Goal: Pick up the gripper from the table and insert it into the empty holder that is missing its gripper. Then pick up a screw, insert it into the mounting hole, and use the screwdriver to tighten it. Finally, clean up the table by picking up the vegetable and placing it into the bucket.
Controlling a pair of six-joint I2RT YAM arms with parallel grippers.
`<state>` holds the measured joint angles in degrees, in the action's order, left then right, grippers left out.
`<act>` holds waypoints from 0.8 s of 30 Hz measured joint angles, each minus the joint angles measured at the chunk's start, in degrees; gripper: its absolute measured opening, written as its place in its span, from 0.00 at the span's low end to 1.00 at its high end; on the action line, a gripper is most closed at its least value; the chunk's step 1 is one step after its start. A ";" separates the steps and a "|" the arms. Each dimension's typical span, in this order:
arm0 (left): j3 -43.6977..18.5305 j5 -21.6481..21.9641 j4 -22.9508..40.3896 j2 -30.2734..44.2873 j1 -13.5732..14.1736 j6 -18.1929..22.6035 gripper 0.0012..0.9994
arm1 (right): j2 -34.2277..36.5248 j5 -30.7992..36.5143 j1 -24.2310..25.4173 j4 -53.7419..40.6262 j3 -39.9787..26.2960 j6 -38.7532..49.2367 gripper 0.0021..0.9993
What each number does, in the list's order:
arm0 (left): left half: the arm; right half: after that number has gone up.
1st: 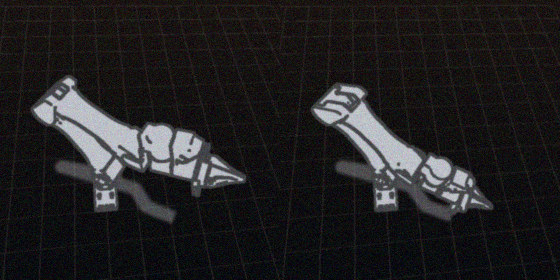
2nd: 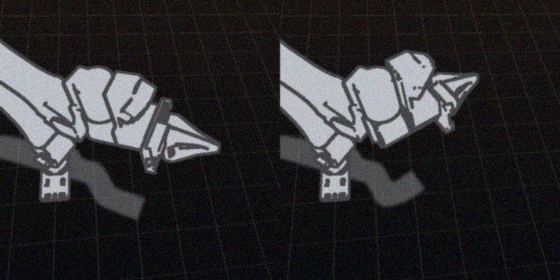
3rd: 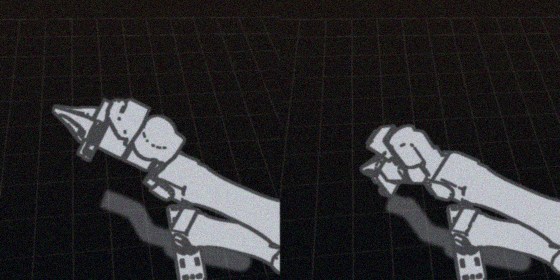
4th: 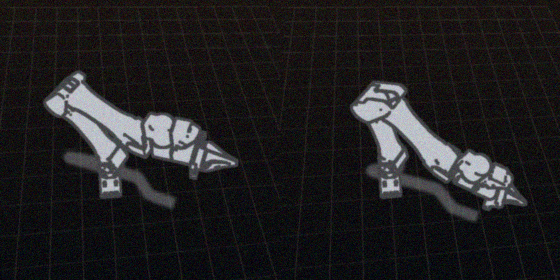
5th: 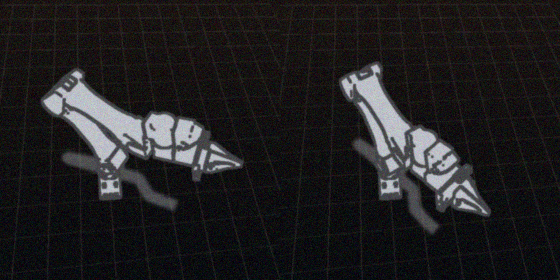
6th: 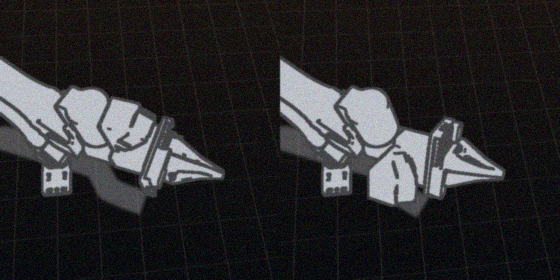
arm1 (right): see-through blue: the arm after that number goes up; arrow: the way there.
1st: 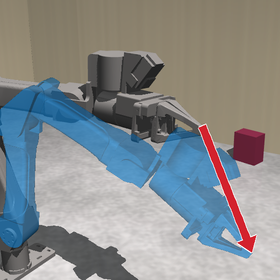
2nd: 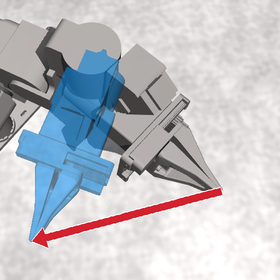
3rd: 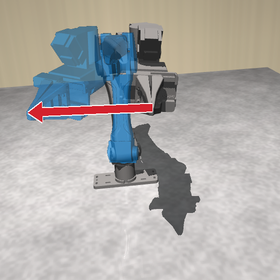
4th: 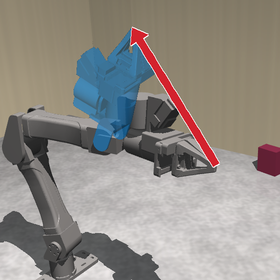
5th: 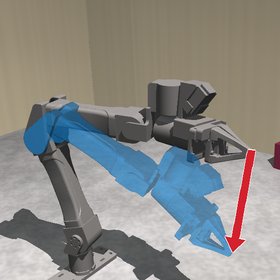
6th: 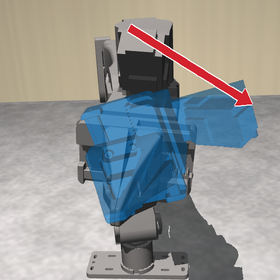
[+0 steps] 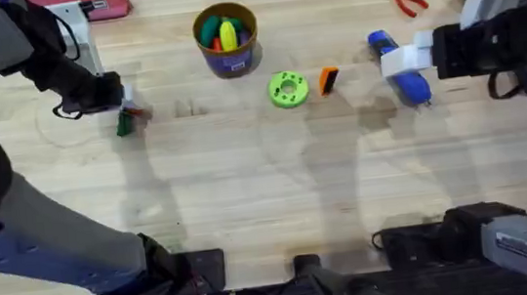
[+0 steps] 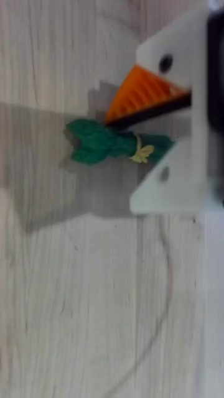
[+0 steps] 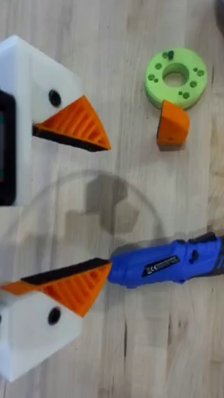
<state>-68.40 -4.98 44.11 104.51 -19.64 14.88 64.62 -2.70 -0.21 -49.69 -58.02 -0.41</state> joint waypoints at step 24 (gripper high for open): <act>-4.49 -0.56 5.27 -1.61 0.17 -0.53 0.01 | 0.00 0.00 0.00 0.00 0.00 -0.01 0.99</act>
<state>-72.89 -5.54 49.37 102.90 -19.47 14.35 64.62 -2.70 -0.21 -49.69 -58.02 -0.43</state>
